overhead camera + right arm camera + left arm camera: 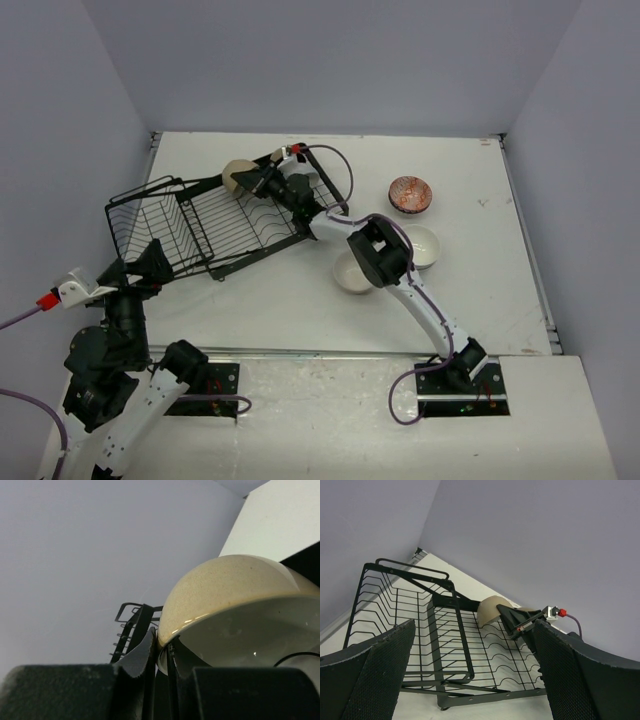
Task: Unload the bowls from the dish rack
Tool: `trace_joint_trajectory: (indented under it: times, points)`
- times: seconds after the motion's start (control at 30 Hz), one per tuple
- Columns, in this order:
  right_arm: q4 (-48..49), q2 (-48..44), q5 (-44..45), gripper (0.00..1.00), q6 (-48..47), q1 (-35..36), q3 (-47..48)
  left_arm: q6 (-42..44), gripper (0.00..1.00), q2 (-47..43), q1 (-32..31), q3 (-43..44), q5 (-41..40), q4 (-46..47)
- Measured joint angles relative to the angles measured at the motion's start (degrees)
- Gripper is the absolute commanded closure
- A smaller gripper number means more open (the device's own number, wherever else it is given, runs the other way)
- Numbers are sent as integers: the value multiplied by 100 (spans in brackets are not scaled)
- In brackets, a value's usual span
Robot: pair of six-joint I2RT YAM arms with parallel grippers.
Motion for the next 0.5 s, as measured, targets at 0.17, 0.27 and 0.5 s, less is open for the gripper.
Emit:
trace_joint_trajectory:
  times: [0.17, 0.27, 0.5]
  points:
    - [402, 50, -560, 100, 59, -59, 133, 0, 0, 0, 0, 0, -2, 0]
    - [671, 50, -796, 100, 81, -81, 153, 2, 0, 0, 0, 0, -2, 0]
    - [946, -118, -1008, 100, 87, -98, -280, 4, 0, 0, 0, 0, -7, 2]
